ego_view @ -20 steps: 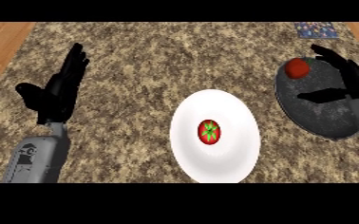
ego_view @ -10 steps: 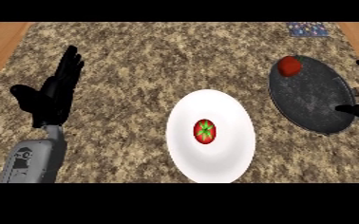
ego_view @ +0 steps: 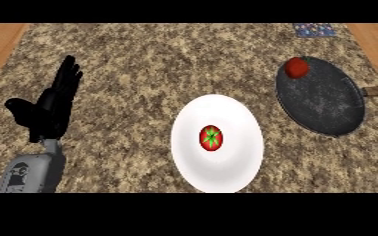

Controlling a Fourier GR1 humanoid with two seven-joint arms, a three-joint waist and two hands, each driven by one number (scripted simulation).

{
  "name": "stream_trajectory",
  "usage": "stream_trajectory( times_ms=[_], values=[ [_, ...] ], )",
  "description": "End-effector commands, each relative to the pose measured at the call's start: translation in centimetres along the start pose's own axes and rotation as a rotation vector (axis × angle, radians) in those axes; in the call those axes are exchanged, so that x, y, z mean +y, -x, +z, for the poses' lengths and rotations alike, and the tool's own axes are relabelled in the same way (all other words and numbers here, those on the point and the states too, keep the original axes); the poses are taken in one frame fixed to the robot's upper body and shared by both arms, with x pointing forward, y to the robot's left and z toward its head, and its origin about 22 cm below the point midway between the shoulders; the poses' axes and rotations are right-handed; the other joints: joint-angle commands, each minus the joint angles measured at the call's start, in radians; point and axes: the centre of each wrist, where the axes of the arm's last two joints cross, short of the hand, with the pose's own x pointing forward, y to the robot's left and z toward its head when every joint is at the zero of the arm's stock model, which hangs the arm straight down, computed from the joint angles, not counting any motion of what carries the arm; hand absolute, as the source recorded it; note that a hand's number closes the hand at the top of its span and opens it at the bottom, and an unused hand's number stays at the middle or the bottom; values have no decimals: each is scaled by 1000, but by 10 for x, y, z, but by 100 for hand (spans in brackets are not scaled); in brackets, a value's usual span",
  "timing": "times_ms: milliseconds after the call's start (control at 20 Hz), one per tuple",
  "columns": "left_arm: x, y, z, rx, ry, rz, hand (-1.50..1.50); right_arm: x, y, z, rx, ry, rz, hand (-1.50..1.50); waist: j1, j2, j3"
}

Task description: Pick the bell pepper from the plate and place it in the pan

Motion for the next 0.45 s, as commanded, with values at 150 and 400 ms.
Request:
stream_trajectory(
  times_ms=[150,400],
  values=[
    [-4,-1,3,19,-19,0,0,-34,-4,43,-111,-166,-152,-150,-23,-7,-1],
    [1,5,3,10,3,-3,0,-40,-5,59,-117,-148,-78,-150,-2,2,0]
  ],
)
